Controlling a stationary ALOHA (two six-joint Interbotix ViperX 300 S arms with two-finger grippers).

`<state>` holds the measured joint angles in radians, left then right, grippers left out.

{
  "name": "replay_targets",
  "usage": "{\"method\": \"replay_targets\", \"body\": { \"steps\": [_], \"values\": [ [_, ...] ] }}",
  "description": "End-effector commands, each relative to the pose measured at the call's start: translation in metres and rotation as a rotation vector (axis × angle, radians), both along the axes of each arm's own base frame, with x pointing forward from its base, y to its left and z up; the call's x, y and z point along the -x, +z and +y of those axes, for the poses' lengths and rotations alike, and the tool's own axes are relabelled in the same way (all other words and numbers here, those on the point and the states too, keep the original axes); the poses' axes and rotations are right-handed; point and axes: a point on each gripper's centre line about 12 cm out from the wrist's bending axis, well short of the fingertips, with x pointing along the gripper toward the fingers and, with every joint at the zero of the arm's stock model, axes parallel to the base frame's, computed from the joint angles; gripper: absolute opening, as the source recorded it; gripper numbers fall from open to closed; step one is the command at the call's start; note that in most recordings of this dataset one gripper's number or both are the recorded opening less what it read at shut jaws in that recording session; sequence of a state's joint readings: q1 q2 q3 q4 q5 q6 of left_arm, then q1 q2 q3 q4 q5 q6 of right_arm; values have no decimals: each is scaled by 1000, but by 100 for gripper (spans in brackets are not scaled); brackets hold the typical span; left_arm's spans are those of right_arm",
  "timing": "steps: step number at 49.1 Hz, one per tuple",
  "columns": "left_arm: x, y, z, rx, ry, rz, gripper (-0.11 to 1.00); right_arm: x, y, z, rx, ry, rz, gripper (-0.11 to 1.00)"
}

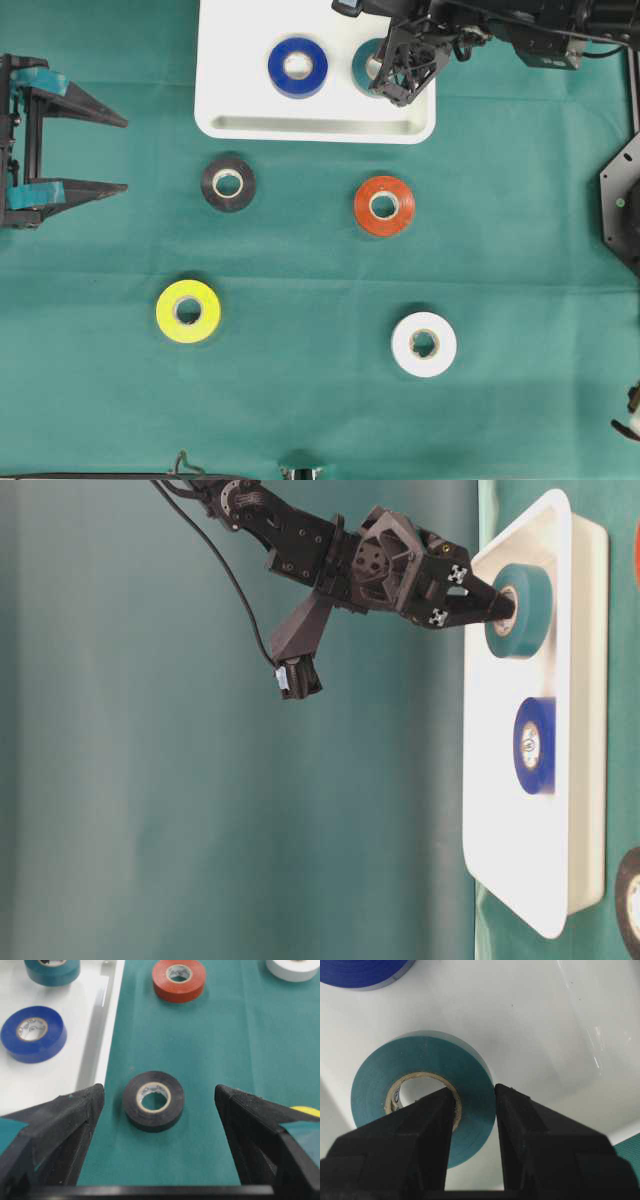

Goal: Pick up the tape from a random location and place it into the white case.
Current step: 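Lower the teal roll into the tray beside the blue roll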

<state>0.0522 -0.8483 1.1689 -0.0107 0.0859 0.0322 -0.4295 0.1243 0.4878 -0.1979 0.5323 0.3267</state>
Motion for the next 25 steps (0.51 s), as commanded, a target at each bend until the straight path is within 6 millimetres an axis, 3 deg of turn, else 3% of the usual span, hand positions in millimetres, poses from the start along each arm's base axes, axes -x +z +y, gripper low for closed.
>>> {"method": "replay_targets", "body": {
  "steps": [1,7,15,18,21,25],
  "values": [
    [-3,6,0,3,3,-22,99,-2,9,-2,13,-2,-25,26],
    [-3,6,0,9,6,-22,99,-2,9,-2,11,-4,-25,29],
    [-3,6,0,7,5,-20,99,-2,9,-2,13,-3,-28,76],
    [-3,6,0,9,6,-20,99,-2,9,-2,13,-3,-28,88],
    [-3,6,0,9,6,-20,99,-3,10,-3,14,-3,-31,93],
    [-3,6,0,9,6,-22,99,-3,9,-2,14,-2,-28,91]
  ]
}}
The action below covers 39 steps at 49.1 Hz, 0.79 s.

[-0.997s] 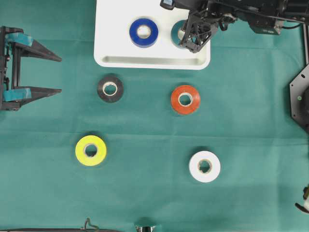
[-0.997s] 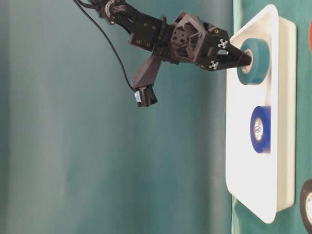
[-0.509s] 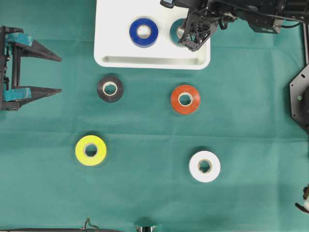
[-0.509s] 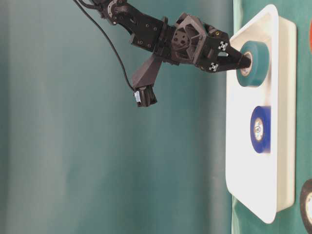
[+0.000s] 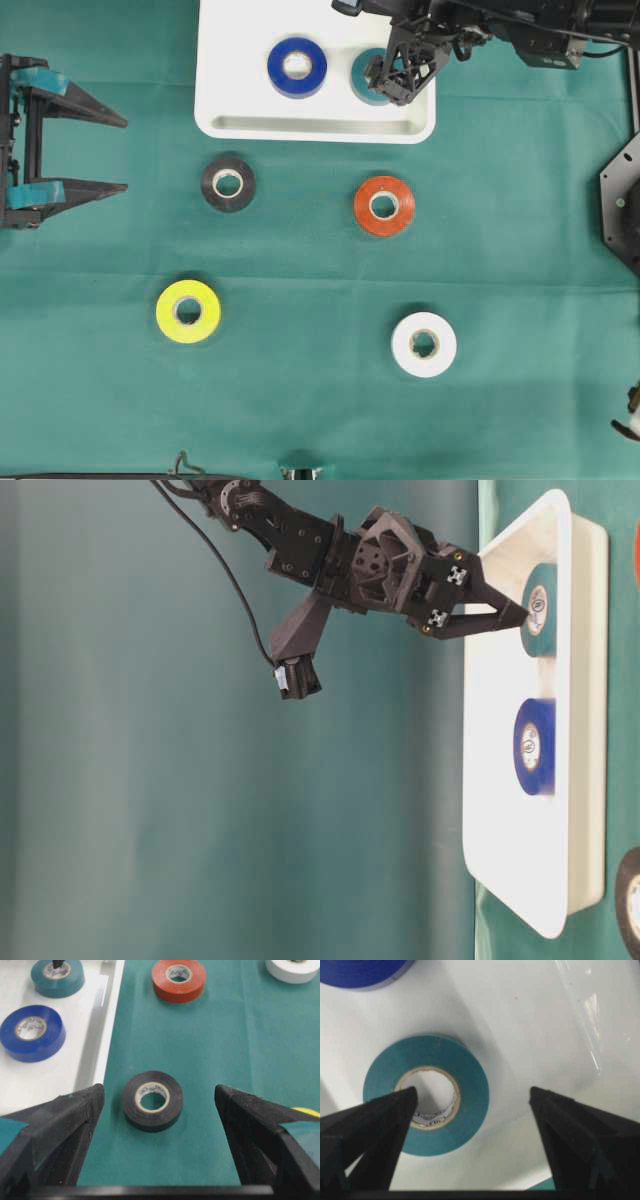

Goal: Pick up the tape from a random location and place it into the white case.
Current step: 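Lower the teal roll into the tray beside the blue roll, then open the right gripper to release the teal roll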

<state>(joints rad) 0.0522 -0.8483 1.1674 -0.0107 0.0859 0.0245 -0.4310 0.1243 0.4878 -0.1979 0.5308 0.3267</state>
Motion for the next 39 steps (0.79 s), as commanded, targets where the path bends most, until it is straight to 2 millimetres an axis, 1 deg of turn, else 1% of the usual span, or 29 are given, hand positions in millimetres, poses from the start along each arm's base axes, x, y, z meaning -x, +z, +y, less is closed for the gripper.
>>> {"method": "replay_targets", "body": {
  "steps": [1,19,24,29,39],
  "values": [
    [-3,6,0,2,3,-19,99,-2,9,-2,13,-2,-25,91],
    [-3,6,0,0,2,-18,99,-4,11,-2,15,-1,-29,91],
    [-3,6,0,2,3,-19,99,-3,15,-2,16,-4,-30,91],
    [-3,6,0,2,3,-19,99,-2,26,-3,20,-10,-34,91],
    [-2,6,0,0,2,-20,99,1,58,-3,40,-20,-57,91]
  ]
}}
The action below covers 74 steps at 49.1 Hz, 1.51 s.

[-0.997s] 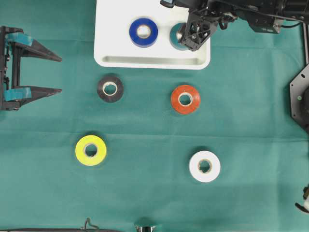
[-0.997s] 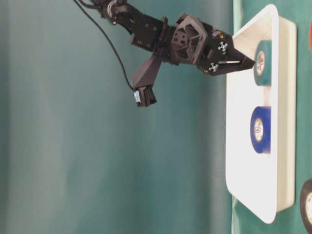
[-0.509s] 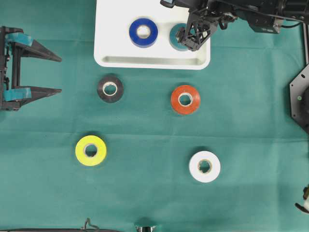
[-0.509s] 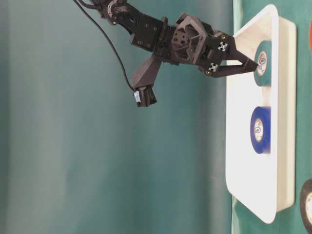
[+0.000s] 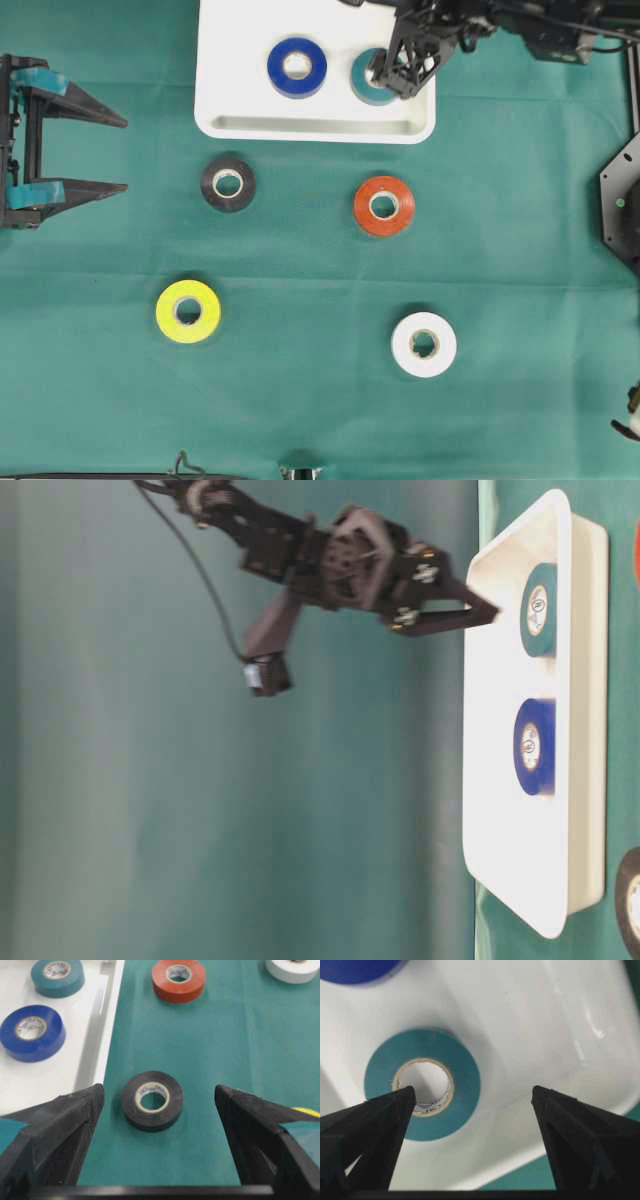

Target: Pick up the tape from a random location and place it into the white case.

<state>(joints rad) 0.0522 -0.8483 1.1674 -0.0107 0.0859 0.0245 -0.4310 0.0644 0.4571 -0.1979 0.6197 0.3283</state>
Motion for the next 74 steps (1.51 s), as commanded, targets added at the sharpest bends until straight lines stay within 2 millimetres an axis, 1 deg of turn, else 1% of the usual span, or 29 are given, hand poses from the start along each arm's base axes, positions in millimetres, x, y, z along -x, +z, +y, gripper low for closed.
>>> {"method": "replay_targets", "body": {
  "steps": [1,15,24,31,36,63,68,74],
  "values": [
    [-3,6,0,0,2,-18,99,-2,32,-2,32,-3,-57,91],
    [-2,5,0,1,2,-17,99,3,73,-3,36,-26,-22,91],
    [-2,5,0,1,2,-17,99,4,104,1,55,-24,-54,91],
    [-3,6,1,1,4,-17,99,9,120,4,67,-25,-80,91],
    [-2,5,0,1,2,-15,99,12,124,5,68,-27,-81,91],
    [-3,6,0,2,3,-17,99,14,123,5,67,-32,-69,91],
    [-3,6,0,2,3,-17,99,12,124,9,67,-22,-71,91],
    [-3,6,0,2,3,-17,99,4,123,24,67,23,-77,91]
  ]
}}
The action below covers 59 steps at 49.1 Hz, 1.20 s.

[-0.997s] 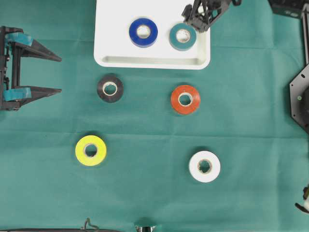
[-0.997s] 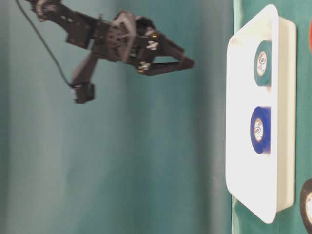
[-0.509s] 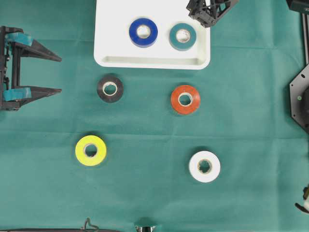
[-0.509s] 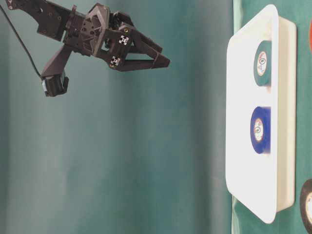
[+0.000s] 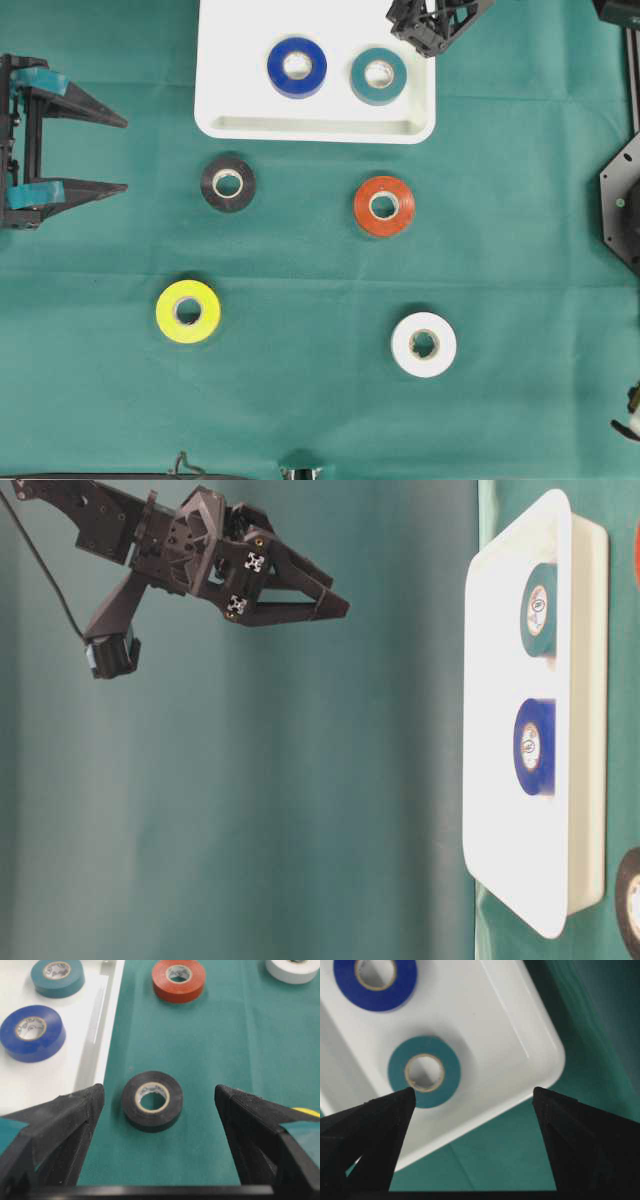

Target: Pick up the tape from a random location and place it into the white case.

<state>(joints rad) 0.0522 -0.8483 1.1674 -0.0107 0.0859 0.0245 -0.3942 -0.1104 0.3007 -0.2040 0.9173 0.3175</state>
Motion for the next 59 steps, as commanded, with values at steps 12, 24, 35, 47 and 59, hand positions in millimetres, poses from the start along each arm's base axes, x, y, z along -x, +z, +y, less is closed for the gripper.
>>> {"method": "replay_targets", "body": {
  "steps": [12,24,35,47,59],
  "values": [
    [-3,6,1,1,4,-17,99,-31,22,69,32,209,-105,91],
    [-3,6,0,1,2,-17,99,-46,25,132,31,383,-158,91],
    [-3,7,0,2,3,-20,99,-47,25,144,29,412,-164,91],
    [-3,7,0,2,3,-20,99,-40,31,144,30,412,-188,91],
    [-3,7,0,2,3,-20,99,-19,38,145,50,429,-280,90]
  ]
}}
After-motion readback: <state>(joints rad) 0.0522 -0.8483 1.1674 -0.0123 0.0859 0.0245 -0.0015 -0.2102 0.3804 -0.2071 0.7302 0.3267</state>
